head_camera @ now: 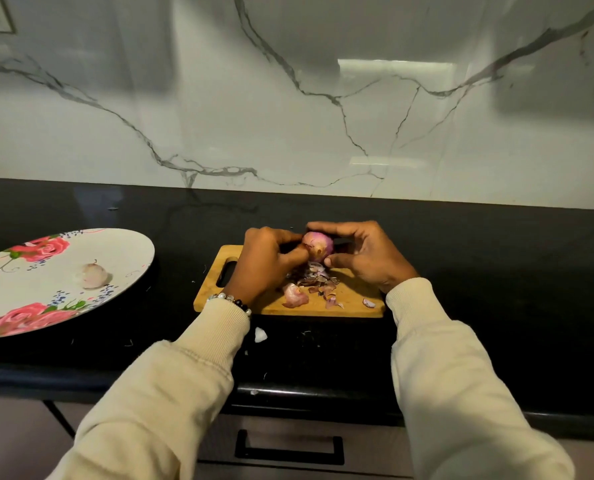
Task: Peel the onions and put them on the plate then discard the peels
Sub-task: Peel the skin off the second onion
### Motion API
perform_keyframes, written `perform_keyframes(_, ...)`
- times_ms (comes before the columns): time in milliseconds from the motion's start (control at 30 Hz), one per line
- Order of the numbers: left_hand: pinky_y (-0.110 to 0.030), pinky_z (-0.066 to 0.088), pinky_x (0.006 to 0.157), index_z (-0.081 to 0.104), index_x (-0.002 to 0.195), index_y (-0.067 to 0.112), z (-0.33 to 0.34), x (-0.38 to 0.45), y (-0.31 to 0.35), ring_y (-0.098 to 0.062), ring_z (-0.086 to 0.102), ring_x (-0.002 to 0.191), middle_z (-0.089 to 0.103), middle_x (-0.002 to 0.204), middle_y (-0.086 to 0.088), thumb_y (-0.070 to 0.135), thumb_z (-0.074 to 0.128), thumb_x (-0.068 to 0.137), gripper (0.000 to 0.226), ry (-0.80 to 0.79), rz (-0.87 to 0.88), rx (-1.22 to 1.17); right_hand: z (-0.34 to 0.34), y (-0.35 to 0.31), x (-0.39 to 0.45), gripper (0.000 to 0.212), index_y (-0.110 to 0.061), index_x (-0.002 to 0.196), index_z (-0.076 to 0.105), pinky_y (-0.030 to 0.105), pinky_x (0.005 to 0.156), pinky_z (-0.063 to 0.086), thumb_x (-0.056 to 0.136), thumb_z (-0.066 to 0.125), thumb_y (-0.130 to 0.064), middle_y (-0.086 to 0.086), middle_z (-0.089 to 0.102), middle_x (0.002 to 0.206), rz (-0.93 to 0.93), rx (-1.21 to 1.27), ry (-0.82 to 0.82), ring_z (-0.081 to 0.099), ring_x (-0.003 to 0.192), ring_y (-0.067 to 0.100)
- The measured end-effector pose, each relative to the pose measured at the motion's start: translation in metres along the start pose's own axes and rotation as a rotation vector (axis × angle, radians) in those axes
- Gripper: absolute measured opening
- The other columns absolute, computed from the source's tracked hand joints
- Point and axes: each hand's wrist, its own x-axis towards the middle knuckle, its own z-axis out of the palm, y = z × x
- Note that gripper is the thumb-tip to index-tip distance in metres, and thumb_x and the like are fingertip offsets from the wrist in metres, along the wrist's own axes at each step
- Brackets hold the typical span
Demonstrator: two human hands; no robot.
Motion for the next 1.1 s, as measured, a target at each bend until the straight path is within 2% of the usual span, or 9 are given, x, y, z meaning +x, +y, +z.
perform_keyframes(167, -0.035, 0.059, 0.07, 0.077, 0.096, 0.007, 0.001, 0.002, -0.003, -0.014, 0.07, 0.072, 0.073, 0.076, -0.004, 0.006, 0.066, 0.087, 0.014, 0.067, -0.028, -0.061, 0.001, -0.003, 0.0, 0.059, -0.014, 0.125, 0.066, 0.041, 0.1, 0.053, 0.079, 0.063, 0.022, 0.002, 0.067, 0.127, 0.004, 0.048, 0.008, 0.06, 0.122, 0.019)
perform_keyframes(267, -0.033, 0.06, 0.067, 0.076, 0.093, 0.007, 0.002, 0.001, 0.001, -0.019, 0.071, 0.071, 0.073, 0.077, -0.006, 0.004, 0.065, 0.089, 0.012, 0.11, -0.097, -0.24, 0.003, -0.005, -0.001, 0.061, -0.014, 0.125, 0.065, 0.036, 0.098, 0.054, 0.078, 0.062, 0.025, 0.007, 0.065, 0.13, -0.029, 0.14, 0.025, 0.06, 0.122, 0.021)
perform_keyframes(367, -0.041, 0.059, 0.068, 0.076, 0.088, 0.006, 0.003, 0.004, 0.0, -0.027, 0.07, 0.07, 0.073, 0.078, -0.013, 0.009, 0.066, 0.091, 0.011, 0.124, -0.201, -0.449, 0.003, -0.005, -0.002, 0.059, -0.016, 0.125, 0.064, 0.031, 0.092, 0.054, 0.079, 0.063, 0.022, 0.009, 0.064, 0.13, -0.016, 0.229, 0.013, 0.062, 0.12, 0.022)
perform_keyframes(533, -0.036, 0.05, 0.058, 0.07, 0.08, -0.003, 0.001, 0.005, 0.004, -0.026, 0.053, 0.056, 0.06, 0.066, -0.019, 0.006, 0.059, 0.095, 0.021, 0.145, -0.304, -0.798, 0.002, -0.004, -0.002, 0.057, -0.016, 0.123, 0.063, 0.034, 0.088, 0.058, 0.081, 0.059, 0.022, 0.011, 0.063, 0.127, 0.009, 0.436, 0.019, 0.065, 0.113, 0.027)
perform_keyframes(600, -0.032, 0.053, 0.053, 0.072, 0.076, 0.0, -0.001, 0.003, 0.004, -0.026, 0.059, 0.055, 0.065, 0.065, -0.016, 0.014, 0.062, 0.095, 0.026, 0.197, -0.212, -0.578, 0.0, -0.005, -0.001, 0.056, -0.013, 0.125, 0.061, 0.033, 0.085, 0.059, 0.082, 0.055, 0.024, 0.012, 0.063, 0.126, 0.021, 0.536, 0.028, 0.065, 0.11, 0.027)
perform_keyframes(733, -0.036, 0.053, 0.061, 0.074, 0.071, 0.015, 0.0, -0.001, -0.004, -0.014, 0.064, 0.061, 0.067, 0.064, 0.001, 0.039, 0.054, 0.091, 0.037, 0.18, 0.09, 0.064, -0.002, -0.005, 0.002, 0.057, -0.003, 0.135, 0.053, 0.032, 0.084, 0.06, 0.082, 0.053, 0.019, 0.021, 0.06, 0.13, 0.06, 0.696, 0.063, 0.065, 0.106, 0.034)
perform_keyframes(833, -0.038, 0.049, 0.066, 0.076, 0.072, 0.016, 0.0, 0.003, -0.012, -0.016, 0.061, 0.071, 0.067, 0.074, -0.001, 0.05, 0.054, 0.088, 0.044, 0.169, 0.124, 0.171, -0.002, -0.007, 0.003, 0.056, 0.002, 0.134, 0.051, 0.029, 0.078, 0.06, 0.08, 0.054, 0.015, 0.024, 0.06, 0.127, 0.075, 0.772, 0.086, 0.068, 0.097, 0.032)
perform_keyframes(967, -0.029, 0.041, 0.079, 0.078, 0.091, 0.017, -0.002, 0.008, -0.013, -0.019, 0.056, 0.099, 0.069, 0.1, -0.001, 0.027, 0.075, 0.082, 0.013, 0.229, 0.173, 0.173, -0.001, -0.01, 0.001, 0.052, 0.003, 0.131, 0.053, 0.029, 0.072, 0.06, 0.079, 0.057, 0.004, 0.023, 0.063, 0.123, 0.114, 0.764, 0.067, 0.07, 0.091, 0.03)
perform_keyframes(1100, -0.018, 0.037, 0.084, 0.073, 0.112, 0.021, -0.002, 0.009, -0.009, -0.014, 0.051, 0.106, 0.068, 0.109, 0.002, 0.043, 0.066, 0.081, 0.039, 0.219, 0.221, 0.101, 0.002, -0.013, -0.001, 0.04, -0.003, 0.12, 0.061, 0.03, 0.065, 0.061, 0.08, 0.06, -0.007, 0.017, 0.068, 0.109, 0.178, 0.68, 0.049, 0.07, 0.089, 0.026)
